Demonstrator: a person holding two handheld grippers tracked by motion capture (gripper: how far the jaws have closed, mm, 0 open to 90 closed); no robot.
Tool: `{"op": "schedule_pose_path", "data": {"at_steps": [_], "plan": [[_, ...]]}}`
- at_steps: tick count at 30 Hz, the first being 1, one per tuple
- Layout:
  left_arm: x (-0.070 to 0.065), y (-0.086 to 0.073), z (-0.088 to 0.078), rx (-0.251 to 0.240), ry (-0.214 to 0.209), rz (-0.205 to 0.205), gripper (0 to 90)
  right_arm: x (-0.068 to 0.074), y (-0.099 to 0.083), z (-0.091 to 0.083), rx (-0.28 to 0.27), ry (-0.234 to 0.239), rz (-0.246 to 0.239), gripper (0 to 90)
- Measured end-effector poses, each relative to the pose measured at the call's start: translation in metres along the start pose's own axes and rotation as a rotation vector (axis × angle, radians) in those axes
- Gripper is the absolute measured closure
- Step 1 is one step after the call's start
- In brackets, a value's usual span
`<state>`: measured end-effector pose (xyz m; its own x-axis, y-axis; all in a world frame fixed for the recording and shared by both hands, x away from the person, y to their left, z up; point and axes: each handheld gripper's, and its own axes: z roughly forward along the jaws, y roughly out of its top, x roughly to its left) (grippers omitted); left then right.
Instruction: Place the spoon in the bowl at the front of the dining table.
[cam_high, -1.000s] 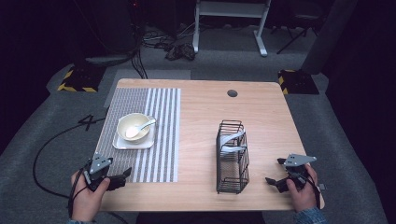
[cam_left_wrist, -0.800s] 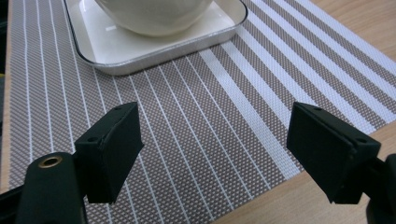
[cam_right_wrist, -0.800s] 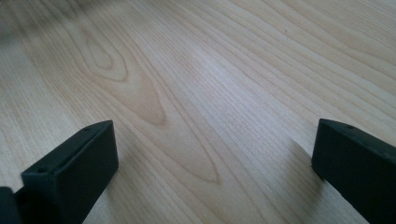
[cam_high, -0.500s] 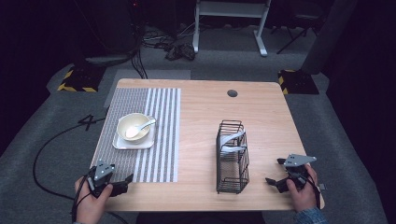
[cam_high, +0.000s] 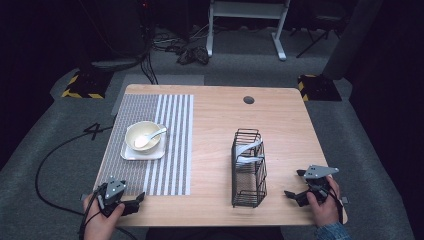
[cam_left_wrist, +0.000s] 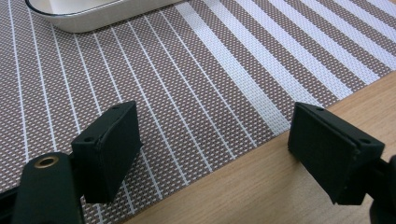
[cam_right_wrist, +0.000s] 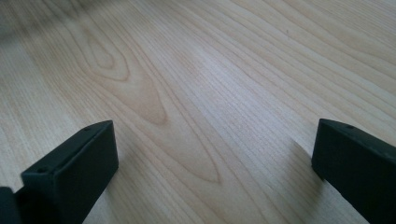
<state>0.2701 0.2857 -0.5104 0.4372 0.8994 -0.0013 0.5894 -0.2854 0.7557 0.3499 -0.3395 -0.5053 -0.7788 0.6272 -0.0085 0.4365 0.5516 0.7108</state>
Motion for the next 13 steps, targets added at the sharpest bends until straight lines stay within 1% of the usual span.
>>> {"op": "schedule_pose_path", "data": {"at_steps": [2,4,6,13], "plan": [[-0.0008,-0.0026,0.0008,-0.019,-0.005,-0.006,14.7,0.0000,0.0000,0.0000,0.000,0.000,0.000,0.4],[-0.0018,-0.0034,0.0009,-0.026,0.005,-0.006,14.4,0.0000,0.0000,0.0000,0.000,0.000,0.000,0.4],[-0.0031,-0.0038,0.0013,-0.032,0.013,-0.015,14.3,-0.0001,0.0000,0.0000,0.001,0.001,-0.001,0.4],[-0.0041,-0.0043,0.0014,-0.037,0.020,-0.022,14.4,-0.0001,0.0000,0.0000,0.000,0.001,0.000,0.4]]}}
